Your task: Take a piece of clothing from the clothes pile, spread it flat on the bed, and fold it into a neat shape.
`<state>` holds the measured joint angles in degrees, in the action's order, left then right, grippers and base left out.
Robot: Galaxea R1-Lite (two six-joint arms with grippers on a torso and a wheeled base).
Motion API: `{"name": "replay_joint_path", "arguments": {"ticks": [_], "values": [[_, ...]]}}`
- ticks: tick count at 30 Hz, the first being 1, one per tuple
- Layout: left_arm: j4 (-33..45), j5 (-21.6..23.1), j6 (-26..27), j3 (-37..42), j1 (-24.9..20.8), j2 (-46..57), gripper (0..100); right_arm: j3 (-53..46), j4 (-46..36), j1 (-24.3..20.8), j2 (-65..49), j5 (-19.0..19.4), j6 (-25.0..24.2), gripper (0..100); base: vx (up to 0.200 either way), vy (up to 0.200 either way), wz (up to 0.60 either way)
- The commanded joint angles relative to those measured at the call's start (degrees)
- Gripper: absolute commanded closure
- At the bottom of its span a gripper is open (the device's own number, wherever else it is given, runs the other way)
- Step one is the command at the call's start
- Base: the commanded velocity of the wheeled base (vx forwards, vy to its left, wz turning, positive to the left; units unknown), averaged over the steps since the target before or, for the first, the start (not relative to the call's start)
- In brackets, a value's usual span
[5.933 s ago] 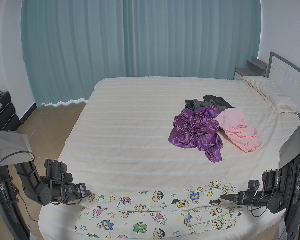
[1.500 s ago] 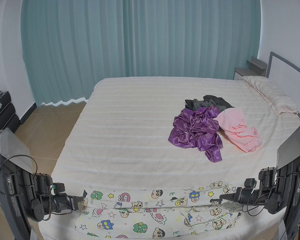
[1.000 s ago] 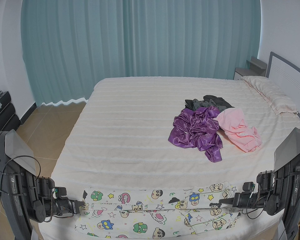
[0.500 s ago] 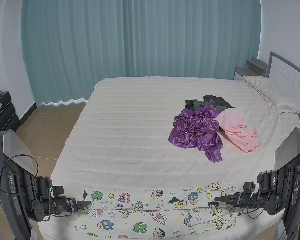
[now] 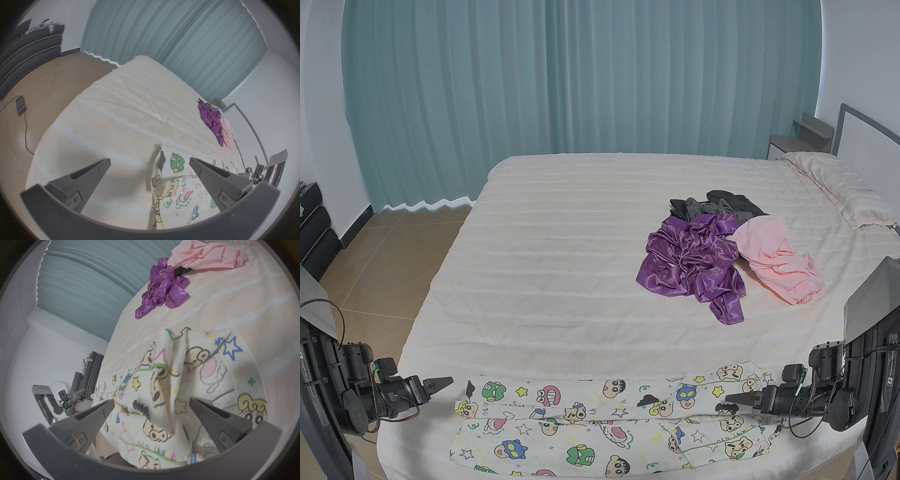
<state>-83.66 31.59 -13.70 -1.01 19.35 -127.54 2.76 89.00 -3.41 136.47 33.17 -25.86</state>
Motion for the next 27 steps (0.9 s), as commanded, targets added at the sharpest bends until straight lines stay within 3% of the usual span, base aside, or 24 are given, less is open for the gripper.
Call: {"name": "replay_joint_path", "arguments": {"ticks": [1,6,7,21,27], "values": [[-0.01,-0.03,-0.10,0.92,1.22,0.54,0,0.67,0.38,-0.37,1.51,-0.56,-0.07,0,0.000,0.000,0.00],[-0.10,-0.12,0.25,0.92,1.40,0.89,0,-0.65,0.38,0.16,0.72,-0.83,0.10,0,0.000,0.000,0.00],[-0.10,-0.21,0.25,0.92,1.40,0.98,0,-0.91,0.38,0.34,0.46,-0.83,0.19,100,0.000,0.000,0.00],[-0.10,-0.56,0.43,0.92,1.40,1.33,0,-1.88,0.38,0.43,0.20,-0.91,0.10,100,0.000,0.000,0.00],[0.08,-0.74,0.78,0.92,0.78,1.50,0,-2.76,-0.41,3.41,-2.44,-1.44,0.72,100,0.000,0.000,0.00]]}}
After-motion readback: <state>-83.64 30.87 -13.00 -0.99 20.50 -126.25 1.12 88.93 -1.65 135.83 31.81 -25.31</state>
